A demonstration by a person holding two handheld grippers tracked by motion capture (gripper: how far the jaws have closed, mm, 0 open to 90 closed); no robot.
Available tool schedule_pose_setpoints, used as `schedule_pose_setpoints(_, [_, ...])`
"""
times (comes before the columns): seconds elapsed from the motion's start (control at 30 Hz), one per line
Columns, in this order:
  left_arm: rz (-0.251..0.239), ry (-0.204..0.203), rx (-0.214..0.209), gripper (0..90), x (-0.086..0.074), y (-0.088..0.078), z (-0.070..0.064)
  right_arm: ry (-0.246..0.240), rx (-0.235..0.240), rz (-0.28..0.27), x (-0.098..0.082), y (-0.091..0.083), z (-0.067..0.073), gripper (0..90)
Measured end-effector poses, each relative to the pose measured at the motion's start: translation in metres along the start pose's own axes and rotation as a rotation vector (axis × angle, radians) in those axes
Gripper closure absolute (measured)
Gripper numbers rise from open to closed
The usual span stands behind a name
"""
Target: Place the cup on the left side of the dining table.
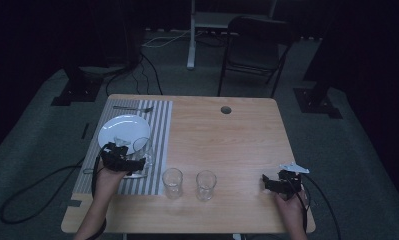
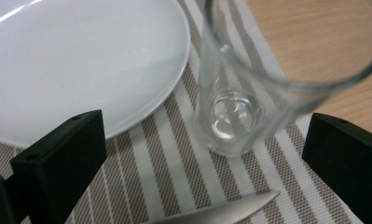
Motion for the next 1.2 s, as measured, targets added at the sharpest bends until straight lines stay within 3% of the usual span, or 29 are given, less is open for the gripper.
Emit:
schedule_pose_setpoints(0.23, [-0.013,-0.034,-0.001,0.3,-0.022,-0.006,0.006,0.001,0.0,0.001,0.0,0.0,0.0,12.3])
schedule_pose_setpoints(0.5, [-0.033,-0.042,-0.003,0.3,-0.036,-0.012,0.011,0.0,0.0,0.001,0.0,0.0,0.0,12.3])
schedule_pose_setpoints(0.8, [-0.038,-0.042,0.037,0.3,-0.059,-0.02,0.015,0.001,0.0,0.001,0.0,0.0,0.0,12.3])
schedule_pose_setpoints(1.07, [-0.02,-0.079,0.056,0.3,-0.083,-0.02,0.021,0.002,0.0,0.001,0.0,0.0,0.0,12.3])
schedule_pose_setpoints(1.2, [0.007,-0.08,0.066,0.3,-0.092,-0.017,0.022,0.001,0.0,0.001,0.0,0.0,0.0,12.3])
Point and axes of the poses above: each handheld gripper's, and its own axes: y roughly forward along the jaws, x roughly out of its top, z roughly to its left, the point moved 2 cm from there along y, roughly forward along the jaws, and after that the axes turned 10 degrees about y, right-handed, at the moved point
